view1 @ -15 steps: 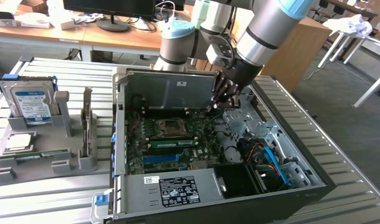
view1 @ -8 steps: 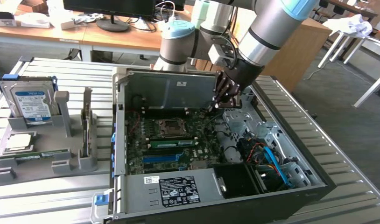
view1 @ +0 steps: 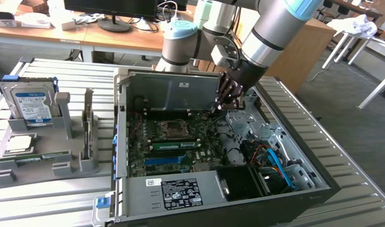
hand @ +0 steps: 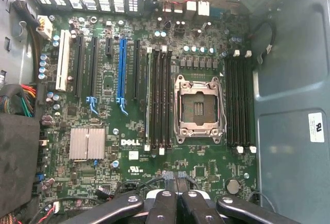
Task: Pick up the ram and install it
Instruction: 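Press down the ram until it locks into place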
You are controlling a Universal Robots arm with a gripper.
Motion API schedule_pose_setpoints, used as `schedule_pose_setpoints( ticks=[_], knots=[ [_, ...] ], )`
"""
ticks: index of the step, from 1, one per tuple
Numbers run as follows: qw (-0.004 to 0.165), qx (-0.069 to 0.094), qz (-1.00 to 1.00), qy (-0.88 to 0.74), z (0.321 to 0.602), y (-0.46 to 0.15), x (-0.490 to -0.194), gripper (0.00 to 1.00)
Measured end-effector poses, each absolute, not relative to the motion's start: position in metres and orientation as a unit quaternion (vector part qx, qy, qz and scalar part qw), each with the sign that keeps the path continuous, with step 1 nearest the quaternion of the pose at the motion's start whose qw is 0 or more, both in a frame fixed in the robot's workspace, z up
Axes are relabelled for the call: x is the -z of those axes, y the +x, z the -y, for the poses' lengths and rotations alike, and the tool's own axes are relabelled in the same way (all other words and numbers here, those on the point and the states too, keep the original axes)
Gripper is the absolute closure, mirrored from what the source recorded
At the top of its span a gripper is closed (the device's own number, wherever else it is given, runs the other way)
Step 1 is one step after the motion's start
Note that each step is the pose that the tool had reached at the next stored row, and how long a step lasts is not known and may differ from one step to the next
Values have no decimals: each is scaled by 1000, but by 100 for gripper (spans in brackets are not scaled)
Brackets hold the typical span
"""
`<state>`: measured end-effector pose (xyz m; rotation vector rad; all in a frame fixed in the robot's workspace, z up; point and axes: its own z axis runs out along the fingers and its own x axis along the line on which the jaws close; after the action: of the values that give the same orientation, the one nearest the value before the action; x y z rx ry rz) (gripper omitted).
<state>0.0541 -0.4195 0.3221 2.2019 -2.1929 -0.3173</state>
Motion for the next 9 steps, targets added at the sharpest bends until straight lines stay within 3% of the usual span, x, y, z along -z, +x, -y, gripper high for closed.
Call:
schedule_pose_setpoints(
  ticks=[9],
  knots=[
    [6, 101, 726, 680, 419, 54, -322, 90]
  ],
)
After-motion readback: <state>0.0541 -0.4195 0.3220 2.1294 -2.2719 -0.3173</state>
